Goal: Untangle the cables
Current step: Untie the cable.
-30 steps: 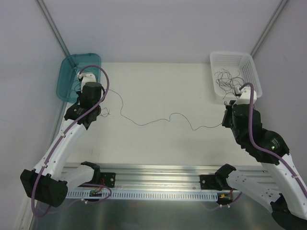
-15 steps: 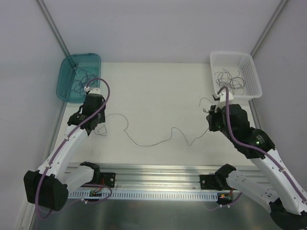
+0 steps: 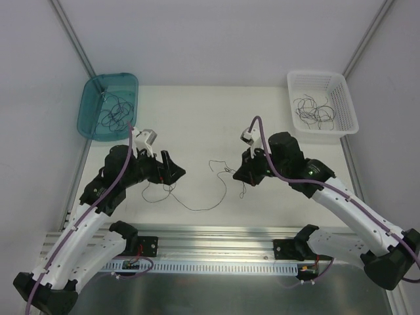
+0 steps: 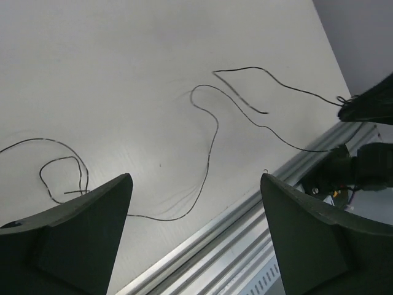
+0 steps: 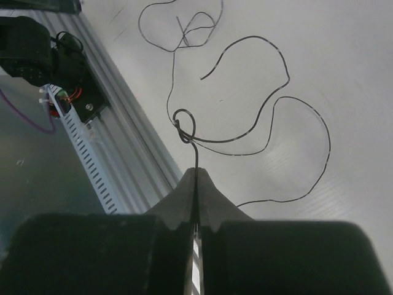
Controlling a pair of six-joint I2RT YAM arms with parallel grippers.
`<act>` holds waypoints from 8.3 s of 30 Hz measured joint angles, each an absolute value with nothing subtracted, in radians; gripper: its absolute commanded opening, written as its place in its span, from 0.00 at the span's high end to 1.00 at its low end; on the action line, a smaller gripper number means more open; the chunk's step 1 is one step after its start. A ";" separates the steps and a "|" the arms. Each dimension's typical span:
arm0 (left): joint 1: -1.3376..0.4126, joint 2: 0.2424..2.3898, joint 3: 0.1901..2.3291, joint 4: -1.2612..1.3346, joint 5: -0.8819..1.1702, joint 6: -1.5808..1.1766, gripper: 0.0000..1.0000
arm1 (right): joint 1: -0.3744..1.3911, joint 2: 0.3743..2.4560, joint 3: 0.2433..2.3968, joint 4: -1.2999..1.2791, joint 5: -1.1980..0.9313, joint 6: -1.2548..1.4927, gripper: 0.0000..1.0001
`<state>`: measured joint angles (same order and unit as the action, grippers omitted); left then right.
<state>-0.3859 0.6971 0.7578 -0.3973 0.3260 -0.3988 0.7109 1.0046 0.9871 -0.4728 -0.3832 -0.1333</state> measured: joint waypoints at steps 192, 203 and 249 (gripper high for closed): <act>-0.771 0.984 0.780 -0.231 0.052 -1.081 1.00 | 1.105 1.329 1.129 -0.357 0.030 -0.367 0.69; -0.771 1.006 0.785 -0.231 0.054 -1.078 1.00 | 1.111 1.338 1.146 -0.363 0.036 -0.382 0.85; -0.712 1.017 0.760 -0.155 0.179 -0.981 1.00 | 1.056 1.152 1.000 -0.259 -0.046 -0.214 0.65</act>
<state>-0.7120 1.0168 0.7597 -0.1547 0.1787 -0.9806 1.0561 1.1522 1.0000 -0.2592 -0.0460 -0.2138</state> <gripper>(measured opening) 0.007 0.300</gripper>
